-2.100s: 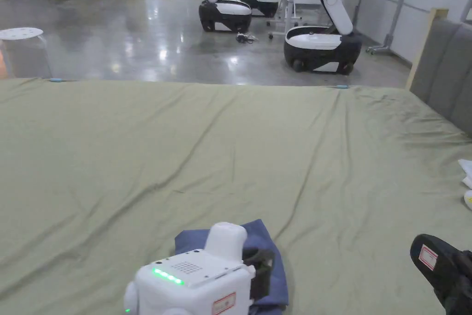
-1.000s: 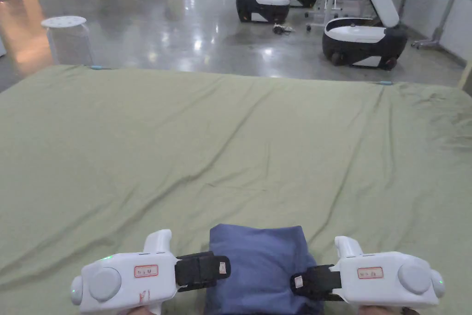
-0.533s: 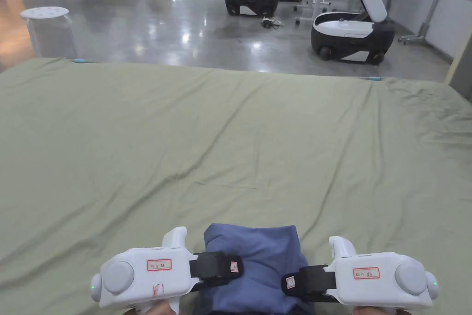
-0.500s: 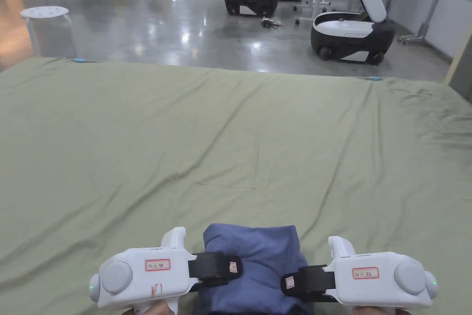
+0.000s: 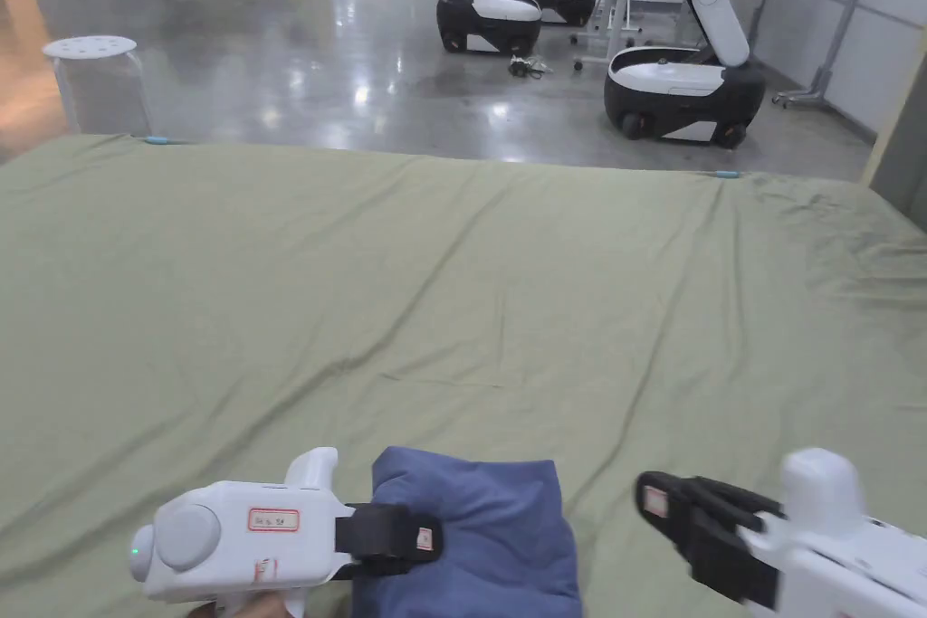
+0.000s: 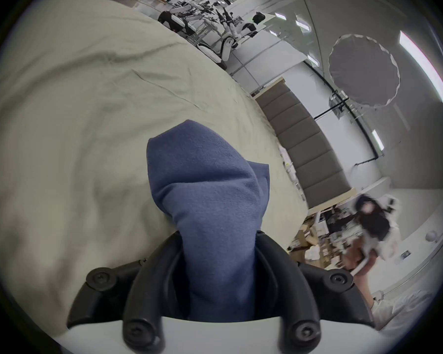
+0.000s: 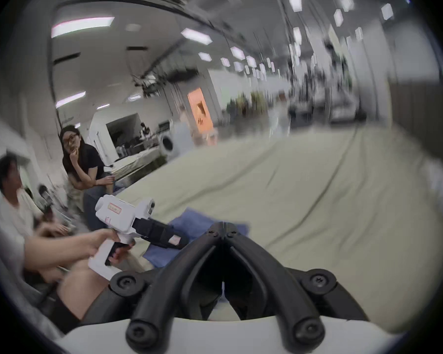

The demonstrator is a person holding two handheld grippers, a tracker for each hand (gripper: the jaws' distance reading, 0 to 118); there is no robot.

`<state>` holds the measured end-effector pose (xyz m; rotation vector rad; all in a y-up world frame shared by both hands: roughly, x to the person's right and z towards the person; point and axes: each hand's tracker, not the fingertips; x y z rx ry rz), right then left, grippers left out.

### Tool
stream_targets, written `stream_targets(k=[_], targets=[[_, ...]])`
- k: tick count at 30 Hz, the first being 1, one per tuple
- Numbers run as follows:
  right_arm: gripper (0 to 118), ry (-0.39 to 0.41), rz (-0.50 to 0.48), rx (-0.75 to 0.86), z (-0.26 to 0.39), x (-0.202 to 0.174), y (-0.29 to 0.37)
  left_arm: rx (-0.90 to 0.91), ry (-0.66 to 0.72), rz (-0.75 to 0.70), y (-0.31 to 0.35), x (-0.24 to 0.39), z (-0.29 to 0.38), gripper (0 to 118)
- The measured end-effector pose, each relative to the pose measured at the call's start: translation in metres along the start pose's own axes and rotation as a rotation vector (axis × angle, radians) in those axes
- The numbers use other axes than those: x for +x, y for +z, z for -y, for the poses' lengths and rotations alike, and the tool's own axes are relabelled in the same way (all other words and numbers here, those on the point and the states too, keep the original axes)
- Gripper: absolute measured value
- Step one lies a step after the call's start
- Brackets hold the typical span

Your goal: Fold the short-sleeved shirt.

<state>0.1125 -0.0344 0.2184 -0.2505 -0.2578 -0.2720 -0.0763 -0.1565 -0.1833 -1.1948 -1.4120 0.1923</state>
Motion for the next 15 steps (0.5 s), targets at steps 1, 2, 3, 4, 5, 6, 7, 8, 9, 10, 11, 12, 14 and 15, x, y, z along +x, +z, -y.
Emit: stream_targets(k=[1, 2, 3, 4, 5, 6, 7, 8, 9, 10, 11, 12, 14, 15], targets=[[0, 0.095, 0.064, 0.082, -0.002, -0.014, 0.028, -0.003, -0.034, -0.038, 0.01, -0.002, -0.003, 28], [0, 0.164, 0.133, 0.159, -0.001, -0.024, 0.048, 0.007, -0.05, -0.06, 0.019, -0.004, -0.006, 28], [0, 0.188, 0.24, 0.188, 0.002, -0.034, 0.067, 0.013, -0.049, -0.081, 0.03, -0.008, -0.009, 28], [0, 0.203, 0.318, 0.212, 0.004, -0.042, 0.081, 0.015, -0.053, -0.1, 0.04, -0.012, -0.011, 28], [0, 0.196, 0.347, 0.216, 0.006, -0.046, 0.089, 0.017, -0.063, -0.131, 0.049, -0.016, -0.014, 28], [0, 0.176, 0.354, 0.228, 0.009, -0.047, 0.093, 0.011, -0.086, -0.171, 0.06, -0.021, -0.017, 28], [0, 0.156, 0.353, 0.231, 0.011, -0.05, 0.097, 0.008, -0.1, -0.208, 0.072, -0.027, -0.021, 28], [0, 0.143, 0.34, 0.221, 0.011, -0.051, 0.097, 0.009, -0.091, -0.229, 0.083, -0.033, -0.024, 28], [0, 0.128, 0.331, 0.213, 0.011, -0.051, 0.096, 0.009, -0.088, -0.236, 0.098, -0.042, -0.027, 28], [0, 0.122, 0.333, 0.203, 0.009, -0.049, 0.089, 0.01, -0.099, -0.233, 0.116, -0.052, -0.029, 28], [0, 0.113, 0.337, 0.186, 0.008, -0.05, 0.086, -0.001, -0.12, -0.254, 0.131, -0.061, -0.032, 28], [0, 0.092, 0.315, 0.165, 0.007, -0.049, 0.082, -0.025, -0.128, -0.302, 0.149, -0.072, -0.038, 28], [0, 0.089, 0.308, 0.154, 0.006, -0.051, 0.07, -0.057, -0.137, -0.349, 0.182, -0.095, -0.052, 28], [0, 0.088, 0.31, 0.147, 0.005, -0.053, 0.064, -0.067, -0.131, -0.395, 0.199, -0.106, -0.06, 28]])
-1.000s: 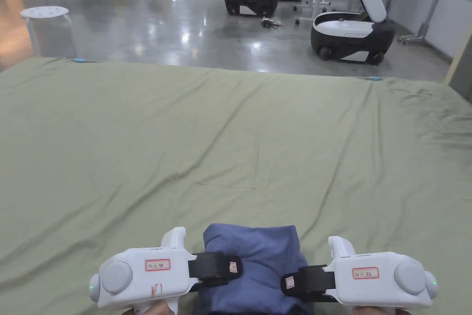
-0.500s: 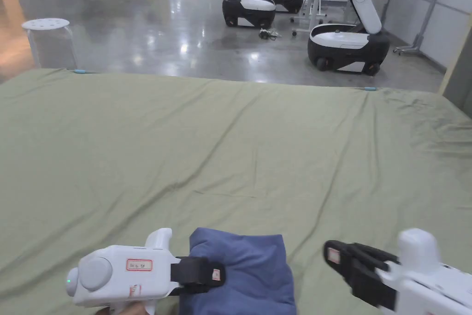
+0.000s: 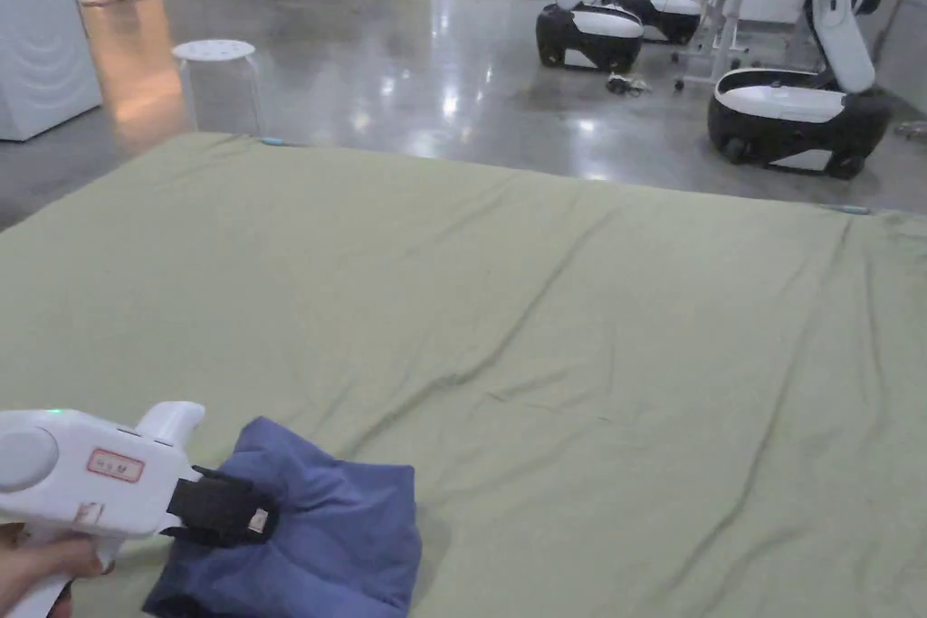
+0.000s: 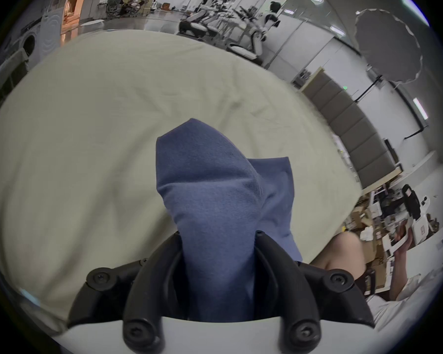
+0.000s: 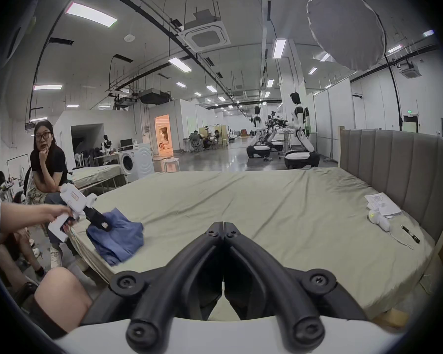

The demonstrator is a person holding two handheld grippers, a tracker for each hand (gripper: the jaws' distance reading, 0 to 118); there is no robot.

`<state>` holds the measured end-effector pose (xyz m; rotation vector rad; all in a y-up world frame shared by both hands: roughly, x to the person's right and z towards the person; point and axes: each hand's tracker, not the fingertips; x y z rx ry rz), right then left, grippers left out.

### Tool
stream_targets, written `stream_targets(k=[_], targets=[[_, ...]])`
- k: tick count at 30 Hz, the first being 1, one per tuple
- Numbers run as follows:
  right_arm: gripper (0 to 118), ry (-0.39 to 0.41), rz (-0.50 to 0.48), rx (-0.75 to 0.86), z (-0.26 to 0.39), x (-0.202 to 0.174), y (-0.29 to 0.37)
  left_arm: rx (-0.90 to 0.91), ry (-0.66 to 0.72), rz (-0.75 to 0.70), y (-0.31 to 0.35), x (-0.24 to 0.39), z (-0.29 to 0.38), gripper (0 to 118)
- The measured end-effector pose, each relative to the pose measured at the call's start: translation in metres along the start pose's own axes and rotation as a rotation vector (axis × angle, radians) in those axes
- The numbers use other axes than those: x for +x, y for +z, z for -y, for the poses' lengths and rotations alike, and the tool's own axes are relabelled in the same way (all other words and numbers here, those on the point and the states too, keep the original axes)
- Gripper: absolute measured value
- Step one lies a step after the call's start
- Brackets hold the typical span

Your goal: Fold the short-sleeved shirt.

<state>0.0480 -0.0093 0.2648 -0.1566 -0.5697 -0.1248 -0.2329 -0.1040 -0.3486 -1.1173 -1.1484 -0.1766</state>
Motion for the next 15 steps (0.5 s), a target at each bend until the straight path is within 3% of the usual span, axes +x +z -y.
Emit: stream_targets(k=[10, 15], targets=[[0, 0.057, -0.031, -0.066, -0.004, -0.056, -0.051, -0.089, -0.058, -0.368, 0.08, -0.148, -0.036, 28], [0, 0.076, -0.064, -0.1, -0.002, -0.067, -0.057, -0.112, -0.023, -0.381, 0.073, -0.165, -0.032, 28]])
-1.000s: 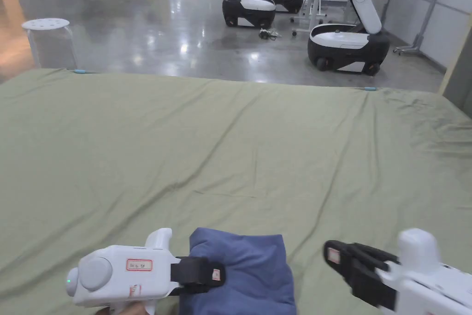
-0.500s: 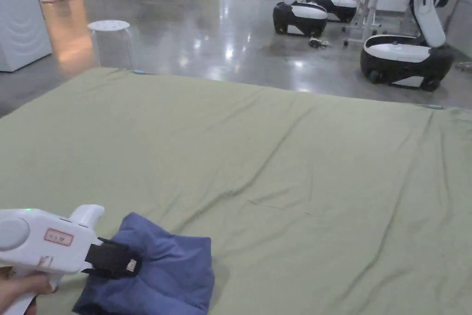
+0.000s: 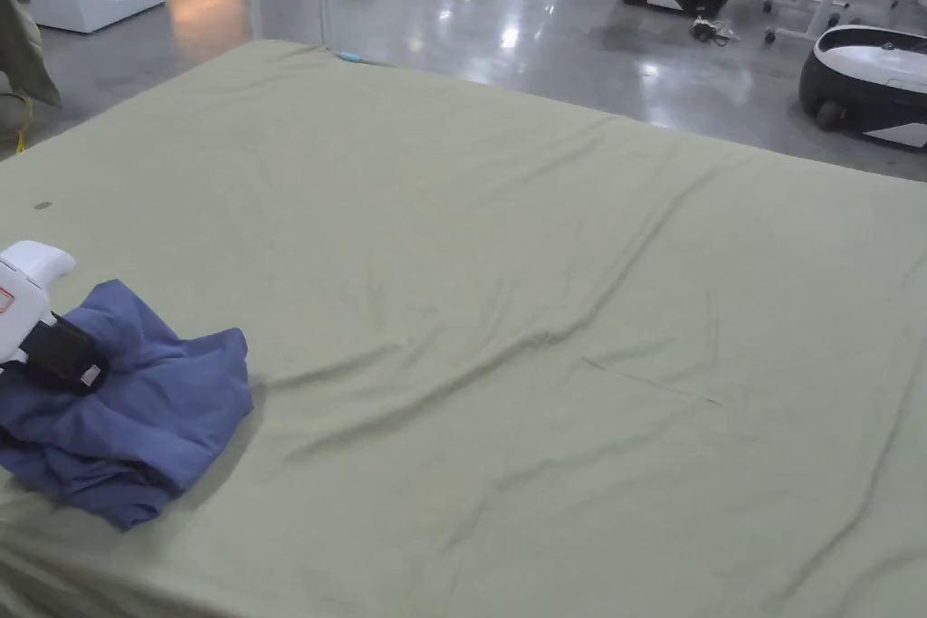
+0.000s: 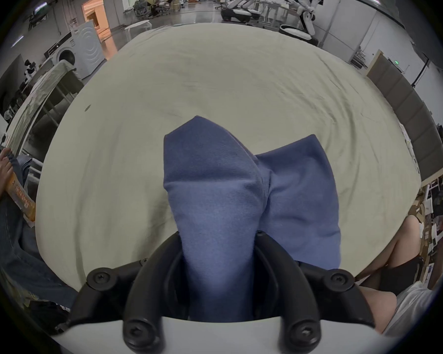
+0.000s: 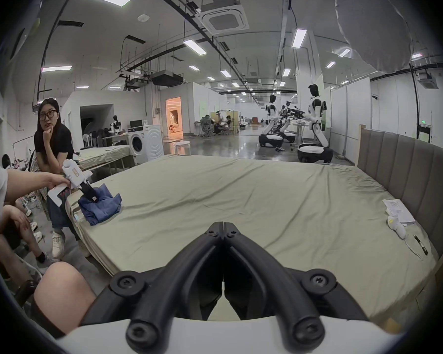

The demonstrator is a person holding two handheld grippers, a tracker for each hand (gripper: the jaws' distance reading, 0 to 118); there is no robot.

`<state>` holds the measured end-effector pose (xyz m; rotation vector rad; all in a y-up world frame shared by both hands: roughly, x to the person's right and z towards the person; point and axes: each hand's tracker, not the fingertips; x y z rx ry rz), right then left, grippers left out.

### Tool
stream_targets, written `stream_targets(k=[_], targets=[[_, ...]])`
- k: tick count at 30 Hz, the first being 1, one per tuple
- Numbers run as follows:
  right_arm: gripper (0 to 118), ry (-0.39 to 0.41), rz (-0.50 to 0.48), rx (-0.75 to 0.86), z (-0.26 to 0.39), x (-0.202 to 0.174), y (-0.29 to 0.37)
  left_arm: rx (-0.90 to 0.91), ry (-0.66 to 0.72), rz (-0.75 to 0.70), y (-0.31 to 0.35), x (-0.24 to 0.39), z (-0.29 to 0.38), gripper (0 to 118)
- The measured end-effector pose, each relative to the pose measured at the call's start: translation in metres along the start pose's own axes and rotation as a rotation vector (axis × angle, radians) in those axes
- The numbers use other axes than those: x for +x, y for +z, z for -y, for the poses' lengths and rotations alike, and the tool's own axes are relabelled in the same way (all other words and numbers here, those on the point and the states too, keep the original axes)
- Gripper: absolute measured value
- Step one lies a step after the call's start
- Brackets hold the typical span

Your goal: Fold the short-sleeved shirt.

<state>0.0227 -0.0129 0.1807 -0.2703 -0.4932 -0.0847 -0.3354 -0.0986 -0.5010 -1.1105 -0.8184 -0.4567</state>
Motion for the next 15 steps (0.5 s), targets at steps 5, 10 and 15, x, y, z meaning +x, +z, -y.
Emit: stream_targets(k=[5, 10, 15], targets=[[0, -0.028, -0.039, -0.006, -0.001, 0.0, 0.002, 0.091, -0.019, -0.151, 0.004, 0.02, 0.017, 80], [0, -0.052, -0.068, 0.037, -0.008, 0.006, 0.024, 0.259, 0.204, -0.108, 0.086, 0.015, 0.035, 111], [0, -0.063, -0.075, 0.078, -0.014, 0.015, 0.042, 0.527, 0.155, -0.034, 0.195, 0.084, 0.066, 96]])
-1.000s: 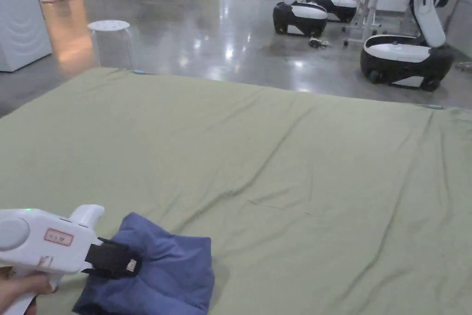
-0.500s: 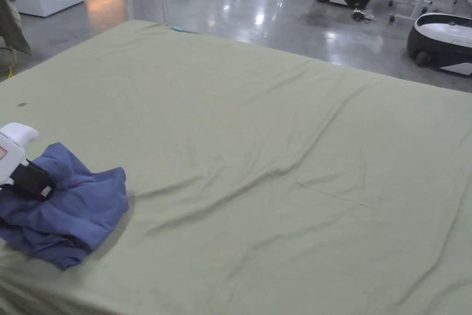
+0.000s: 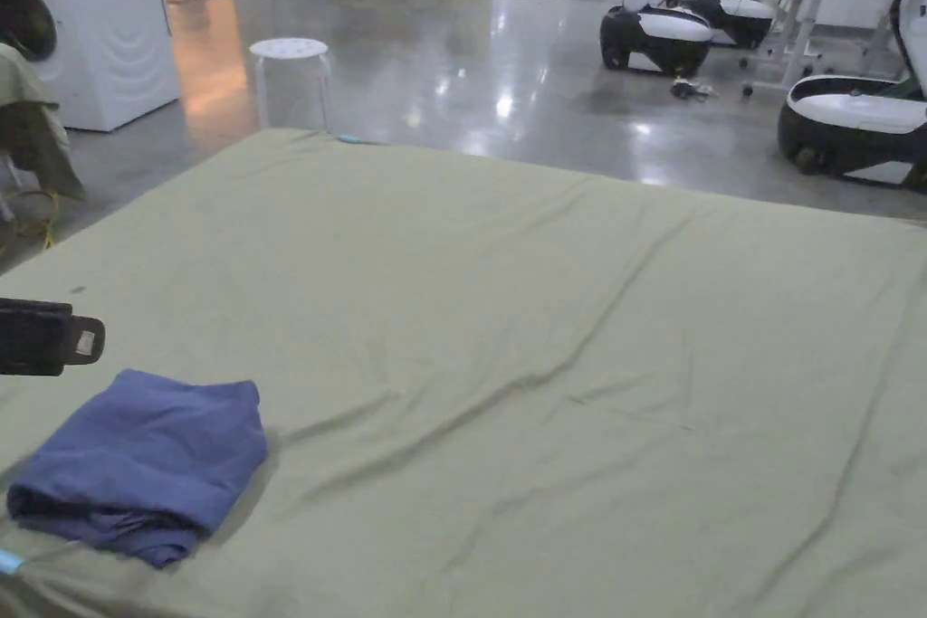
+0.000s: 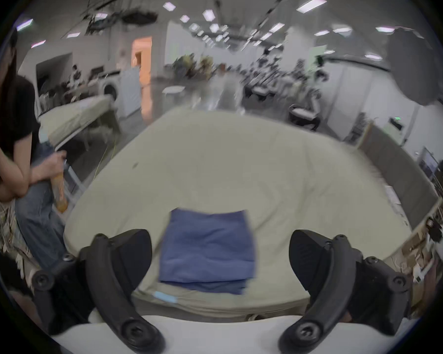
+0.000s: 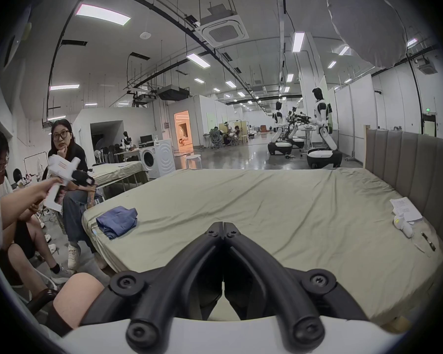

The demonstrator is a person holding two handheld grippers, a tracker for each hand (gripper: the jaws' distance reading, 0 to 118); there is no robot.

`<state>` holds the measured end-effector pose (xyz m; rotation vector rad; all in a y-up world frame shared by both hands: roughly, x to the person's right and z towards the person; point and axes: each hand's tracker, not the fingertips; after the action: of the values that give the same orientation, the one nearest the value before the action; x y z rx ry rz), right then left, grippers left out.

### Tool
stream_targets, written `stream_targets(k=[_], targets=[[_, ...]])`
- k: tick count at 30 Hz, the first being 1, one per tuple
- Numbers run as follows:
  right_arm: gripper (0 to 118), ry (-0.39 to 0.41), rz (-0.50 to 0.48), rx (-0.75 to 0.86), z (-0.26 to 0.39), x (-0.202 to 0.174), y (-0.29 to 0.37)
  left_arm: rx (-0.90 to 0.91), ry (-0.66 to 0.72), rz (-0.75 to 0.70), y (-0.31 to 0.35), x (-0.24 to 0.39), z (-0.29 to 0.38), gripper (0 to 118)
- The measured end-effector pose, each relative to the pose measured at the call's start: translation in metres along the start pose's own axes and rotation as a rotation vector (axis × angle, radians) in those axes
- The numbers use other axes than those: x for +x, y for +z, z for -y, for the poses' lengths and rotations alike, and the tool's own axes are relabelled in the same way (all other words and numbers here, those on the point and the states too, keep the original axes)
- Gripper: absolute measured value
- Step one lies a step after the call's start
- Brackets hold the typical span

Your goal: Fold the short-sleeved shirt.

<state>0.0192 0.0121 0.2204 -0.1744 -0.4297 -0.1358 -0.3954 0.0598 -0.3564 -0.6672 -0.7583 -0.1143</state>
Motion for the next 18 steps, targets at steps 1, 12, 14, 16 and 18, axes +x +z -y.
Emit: stream_targets(k=[1, 12, 14, 16, 18], targets=[[0, 0.008, 0.011, 0.01, -0.001, 0.002, 0.004, 0.066, -0.037, 0.034, 0.023, 0.024, 0.004, 73], [0, 0.121, 0.4, 0.114, -0.011, -0.006, 0.046, 0.702, -0.149, -0.002, 0.116, 0.287, 0.151, 0], [0, 0.109, 0.396, 0.146, -0.006, -0.011, 0.06, 0.679, -0.146, 0.037, 0.111, 0.304, 0.171, 0], [0, 0.14, 0.437, 0.158, -0.003, -0.015, 0.069, 0.661, -0.223, 0.047, 0.106, 0.313, 0.176, 0], [0, 0.159, 0.434, 0.155, -0.002, -0.013, 0.073, 0.633, -0.294, 0.022, 0.103, 0.322, 0.175, 0]])
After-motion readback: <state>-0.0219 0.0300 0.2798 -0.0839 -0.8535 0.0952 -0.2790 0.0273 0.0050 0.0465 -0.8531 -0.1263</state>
